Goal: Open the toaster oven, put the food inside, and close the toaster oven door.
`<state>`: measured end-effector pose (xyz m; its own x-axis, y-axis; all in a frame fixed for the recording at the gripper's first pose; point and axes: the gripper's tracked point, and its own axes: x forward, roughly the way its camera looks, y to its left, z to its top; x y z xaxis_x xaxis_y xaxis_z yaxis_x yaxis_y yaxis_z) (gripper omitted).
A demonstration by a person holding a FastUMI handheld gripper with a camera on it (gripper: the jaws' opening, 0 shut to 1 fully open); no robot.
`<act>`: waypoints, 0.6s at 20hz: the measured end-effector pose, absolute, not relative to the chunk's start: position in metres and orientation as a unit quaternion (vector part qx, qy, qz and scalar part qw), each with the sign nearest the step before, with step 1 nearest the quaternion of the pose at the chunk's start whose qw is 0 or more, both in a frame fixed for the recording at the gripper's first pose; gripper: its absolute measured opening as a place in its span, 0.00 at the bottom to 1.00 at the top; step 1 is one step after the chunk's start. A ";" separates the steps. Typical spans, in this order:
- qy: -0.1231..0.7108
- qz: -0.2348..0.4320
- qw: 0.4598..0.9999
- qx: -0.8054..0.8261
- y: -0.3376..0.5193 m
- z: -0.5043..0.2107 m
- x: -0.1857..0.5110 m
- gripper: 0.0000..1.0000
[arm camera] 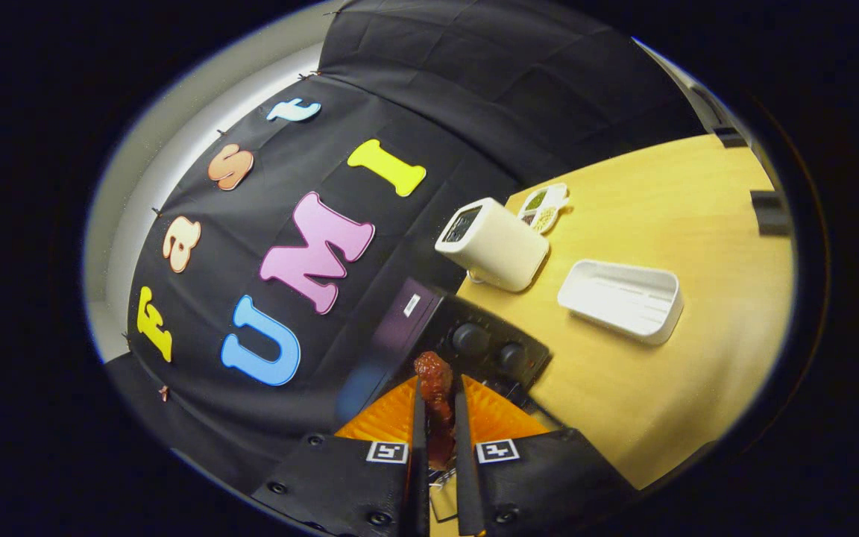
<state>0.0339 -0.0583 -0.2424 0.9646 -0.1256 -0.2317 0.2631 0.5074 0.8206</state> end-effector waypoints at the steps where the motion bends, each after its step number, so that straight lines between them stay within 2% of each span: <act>1: 0.071 -0.112 0.860 0.492 -0.045 -0.244 0.037 0.18; 7: 0.068 -0.136 0.824 0.546 0.004 -0.270 0.064 0.18; 12: 0.043 -0.193 0.791 0.580 0.002 -0.295 0.095 0.18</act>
